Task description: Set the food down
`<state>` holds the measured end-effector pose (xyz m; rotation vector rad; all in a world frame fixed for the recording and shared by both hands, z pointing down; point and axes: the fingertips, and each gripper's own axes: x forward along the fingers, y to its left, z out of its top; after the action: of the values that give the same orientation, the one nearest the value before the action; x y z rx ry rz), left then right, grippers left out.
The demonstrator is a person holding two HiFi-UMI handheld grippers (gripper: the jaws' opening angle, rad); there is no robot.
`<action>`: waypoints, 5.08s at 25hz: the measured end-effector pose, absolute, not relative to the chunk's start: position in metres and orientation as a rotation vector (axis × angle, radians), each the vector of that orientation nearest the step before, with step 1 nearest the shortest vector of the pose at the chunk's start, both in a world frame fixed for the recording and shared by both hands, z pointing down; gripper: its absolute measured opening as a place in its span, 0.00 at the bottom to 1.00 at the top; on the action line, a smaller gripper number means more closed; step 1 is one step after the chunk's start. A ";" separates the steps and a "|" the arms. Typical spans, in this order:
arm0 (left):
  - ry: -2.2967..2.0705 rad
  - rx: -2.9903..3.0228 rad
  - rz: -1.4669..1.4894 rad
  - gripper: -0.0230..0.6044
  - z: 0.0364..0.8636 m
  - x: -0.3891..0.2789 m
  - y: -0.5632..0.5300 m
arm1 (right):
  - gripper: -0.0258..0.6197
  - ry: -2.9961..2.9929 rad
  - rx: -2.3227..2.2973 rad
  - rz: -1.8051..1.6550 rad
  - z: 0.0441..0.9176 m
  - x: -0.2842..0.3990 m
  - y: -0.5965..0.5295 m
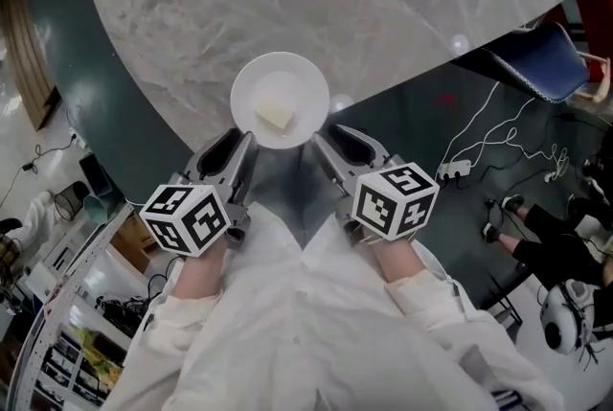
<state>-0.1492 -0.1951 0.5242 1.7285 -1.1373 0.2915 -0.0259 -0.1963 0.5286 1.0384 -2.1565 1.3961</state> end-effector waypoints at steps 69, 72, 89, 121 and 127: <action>-1.066 1.894 0.238 0.14 0.486 -0.144 -0.228 | 0.13 -2.178 1.228 1.434 0.493 -0.032 -0.216; -1.064 1.918 0.241 0.14 0.480 -0.144 -0.238 | 0.13 -2.190 1.234 1.424 0.487 -0.033 -0.224; -1.173 1.946 0.192 0.14 0.452 -0.113 -0.332 | 0.13 -2.298 1.134 1.309 0.461 -0.002 -0.332; -1.441 1.761 0.102 0.14 0.452 -0.118 -0.446 | 0.13 -2.315 0.806 1.247 0.470 -0.009 -0.473; -1.460 1.761 0.120 0.14 0.454 -0.125 -0.462 | 0.13 -2.294 0.768 1.254 0.477 -0.017 -0.488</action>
<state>-0.1250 -0.4617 0.4544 1.7614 -1.4595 0.1197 -0.0175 -0.4879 0.4765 0.7676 -2.2941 1.2537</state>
